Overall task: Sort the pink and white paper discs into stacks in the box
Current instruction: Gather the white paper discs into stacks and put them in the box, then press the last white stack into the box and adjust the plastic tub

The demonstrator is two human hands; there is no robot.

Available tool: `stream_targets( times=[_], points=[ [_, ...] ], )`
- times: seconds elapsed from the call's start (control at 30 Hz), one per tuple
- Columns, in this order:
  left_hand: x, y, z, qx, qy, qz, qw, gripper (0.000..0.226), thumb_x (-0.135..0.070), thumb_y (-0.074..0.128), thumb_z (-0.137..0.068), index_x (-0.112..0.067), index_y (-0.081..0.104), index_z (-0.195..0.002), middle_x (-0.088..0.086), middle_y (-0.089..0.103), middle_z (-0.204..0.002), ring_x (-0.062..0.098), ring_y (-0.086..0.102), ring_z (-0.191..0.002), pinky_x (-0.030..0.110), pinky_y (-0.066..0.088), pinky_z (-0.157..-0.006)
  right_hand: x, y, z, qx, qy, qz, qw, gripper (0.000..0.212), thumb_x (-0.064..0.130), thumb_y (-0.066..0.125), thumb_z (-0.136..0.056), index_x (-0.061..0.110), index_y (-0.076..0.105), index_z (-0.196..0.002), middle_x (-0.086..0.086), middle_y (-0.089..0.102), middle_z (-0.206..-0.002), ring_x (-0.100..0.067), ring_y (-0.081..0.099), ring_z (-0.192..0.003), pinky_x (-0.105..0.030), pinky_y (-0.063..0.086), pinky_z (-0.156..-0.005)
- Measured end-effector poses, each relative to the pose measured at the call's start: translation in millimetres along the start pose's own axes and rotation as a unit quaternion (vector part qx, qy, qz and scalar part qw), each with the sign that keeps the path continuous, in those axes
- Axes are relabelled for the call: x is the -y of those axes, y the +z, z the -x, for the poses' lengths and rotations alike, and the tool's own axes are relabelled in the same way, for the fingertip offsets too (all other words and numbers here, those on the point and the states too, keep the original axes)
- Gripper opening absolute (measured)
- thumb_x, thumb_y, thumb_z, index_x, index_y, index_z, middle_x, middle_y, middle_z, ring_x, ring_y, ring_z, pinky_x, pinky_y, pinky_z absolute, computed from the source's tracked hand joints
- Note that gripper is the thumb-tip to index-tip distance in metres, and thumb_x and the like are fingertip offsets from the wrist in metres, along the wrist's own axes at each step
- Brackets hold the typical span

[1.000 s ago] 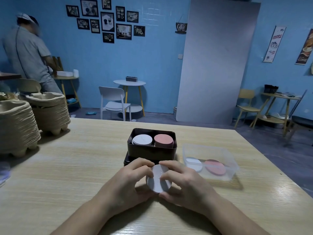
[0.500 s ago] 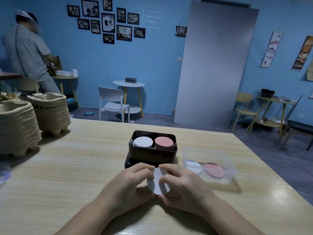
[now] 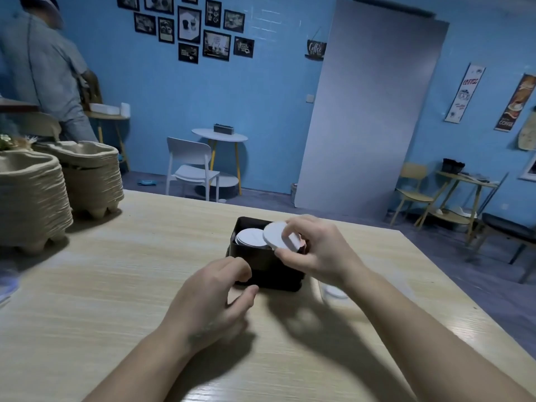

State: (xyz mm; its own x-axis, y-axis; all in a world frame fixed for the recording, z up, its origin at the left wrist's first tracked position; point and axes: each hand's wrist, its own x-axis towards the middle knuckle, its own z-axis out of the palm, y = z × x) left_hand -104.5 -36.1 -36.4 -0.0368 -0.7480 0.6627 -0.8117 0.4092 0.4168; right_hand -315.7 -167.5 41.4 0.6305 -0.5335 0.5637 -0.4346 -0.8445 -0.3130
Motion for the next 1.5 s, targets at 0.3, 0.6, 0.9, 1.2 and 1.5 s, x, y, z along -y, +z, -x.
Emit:
stream_targets(
  times=[0.3, 0.6, 0.9, 1.2, 1.5],
  points=[
    [-2.2, 3.0, 1.1, 0.003, -0.003, -0.001, 1.0, 0.017, -0.044, 0.056, -0.091, -0.03, 0.049, -0.085, -0.014, 0.055, -0.078, 0.011, 0.055, -0.076, 0.039, 0.05, -0.066, 3.8, 39.0, -67.4, 0.131, 0.102, 0.081, 0.983, 0.027, 0.051, 0.075, -0.079, 0.026, 0.066, -0.086, 0.011, 0.057, -0.078, -0.012, 0.052, -0.077, -0.033, 0.044, -0.065],
    [-6.6, 7.3, 1.9, 0.038, 0.018, 0.003, 0.999, 0.017, -0.042, 0.057, -0.092, -0.032, 0.046, -0.084, -0.015, 0.05, -0.078, 0.011, 0.053, -0.074, 0.038, 0.049, -0.064, -4.8, 48.4, -73.4, 0.14, 0.087, 0.077, 0.983, 0.026, 0.046, 0.082, -0.085, 0.023, 0.076, -0.093, 0.01, 0.066, -0.091, -0.012, 0.059, -0.088, -0.031, 0.047, -0.073],
    [-4.6, 9.9, 2.4, 0.073, 0.013, 0.036, 0.997, 0.018, -0.042, 0.057, -0.092, -0.033, 0.045, -0.083, -0.017, 0.051, -0.078, 0.009, 0.054, -0.075, 0.03, 0.048, -0.061, -9.6, 16.3, -57.0, 0.06, 0.09, 0.006, 0.994, 0.016, 0.034, 0.076, -0.091, 0.022, 0.074, -0.081, 0.01, 0.071, -0.081, -0.01, 0.065, -0.081, -0.035, 0.056, -0.078],
    [-6.5, 20.3, -1.6, 0.089, 0.047, 0.034, 0.994, 0.022, -0.045, 0.057, -0.093, -0.037, 0.042, -0.079, -0.019, 0.049, -0.072, 0.006, 0.052, -0.07, 0.029, 0.047, -0.056, -53.8, -54.6, 13.9, 0.092, 0.142, 0.007, 0.986, 0.014, 0.019, 0.071, -0.094, 0.021, 0.073, -0.08, 0.009, 0.069, -0.074, -0.002, 0.057, -0.066, -0.021, 0.047, -0.064],
    [-6.5, 22.4, -2.1, 0.099, 0.042, 0.046, 0.993, 0.023, -0.046, 0.058, -0.092, -0.036, 0.044, -0.076, -0.016, 0.052, -0.069, 0.01, 0.055, -0.065, 0.029, 0.047, -0.053, -90.4, -50.4, 39.6, 0.264, 0.191, 0.113, 0.939, 0.01, 0.027, 0.079, -0.084, 0.025, 0.073, -0.092, 0.01, 0.073, -0.092, -0.011, 0.069, -0.089, -0.035, 0.06, -0.084]
  ],
)
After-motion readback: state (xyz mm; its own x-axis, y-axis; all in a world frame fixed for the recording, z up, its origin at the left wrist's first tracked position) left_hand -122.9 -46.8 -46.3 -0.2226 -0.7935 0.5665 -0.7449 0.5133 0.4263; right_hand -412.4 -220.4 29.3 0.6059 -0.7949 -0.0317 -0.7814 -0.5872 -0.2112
